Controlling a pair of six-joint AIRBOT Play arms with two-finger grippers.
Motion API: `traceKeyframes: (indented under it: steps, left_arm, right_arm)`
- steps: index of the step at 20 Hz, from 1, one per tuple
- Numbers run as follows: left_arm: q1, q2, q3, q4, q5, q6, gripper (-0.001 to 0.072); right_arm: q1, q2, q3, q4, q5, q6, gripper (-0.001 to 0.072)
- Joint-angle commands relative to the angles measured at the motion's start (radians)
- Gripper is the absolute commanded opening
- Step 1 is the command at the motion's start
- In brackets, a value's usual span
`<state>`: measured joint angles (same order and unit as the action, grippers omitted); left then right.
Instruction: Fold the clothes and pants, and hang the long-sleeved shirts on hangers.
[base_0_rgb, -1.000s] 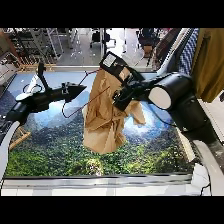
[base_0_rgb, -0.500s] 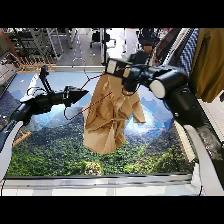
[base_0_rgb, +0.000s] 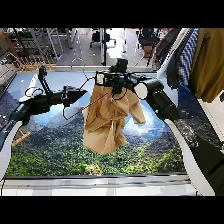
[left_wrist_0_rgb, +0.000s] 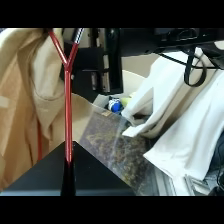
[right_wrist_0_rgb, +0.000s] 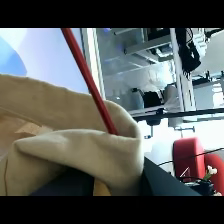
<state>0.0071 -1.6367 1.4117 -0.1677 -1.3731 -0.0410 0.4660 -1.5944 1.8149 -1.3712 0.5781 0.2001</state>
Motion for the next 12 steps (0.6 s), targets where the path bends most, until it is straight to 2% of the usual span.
traceKeyframes:
  steps: [1, 4, 5, 7, 8, 10, 12]
  left_arm:
    - [-0.001, -0.002, 0.001, -0.036, 0.002, 0.008, 0.0014]
    - [-0.001, -0.002, 0.001, -0.041, 0.011, 0.008, 0.0016]
    - [-0.001, -0.002, 0.001, -0.052, 0.041, 0.008, 0.0069]
    - [0.001, -0.001, 0.001, -0.091, 0.161, -0.029, 0.0638]
    - [0.007, 0.000, 0.003, -0.098, 0.226, -0.056, 0.0709]
    - [0.040, 0.000, 0.003, -0.090, 0.251, -0.057, 0.0709]
    - [0.105, 0.011, 0.003, -0.004, 0.249, -0.100, 0.0710]
  right_arm:
    - [0.009, -0.008, 0.000, 0.087, 0.047, -0.064, 0.0289]
    - [0.009, -0.007, 0.000, 0.093, 0.093, -0.060, 0.0064]
    - [0.009, -0.006, 0.000, 0.093, 0.114, -0.059, 0.0033]
    - [0.008, -0.006, 0.000, 0.091, 0.143, -0.052, 0.0032]
    - [0.008, -0.006, 0.000, 0.084, 0.147, -0.052, 0.0031]
    - [0.007, -0.006, 0.000, 0.048, 0.147, -0.051, 0.0030]
    - [0.002, -0.006, 0.000, -0.016, 0.148, -0.030, 0.0030]
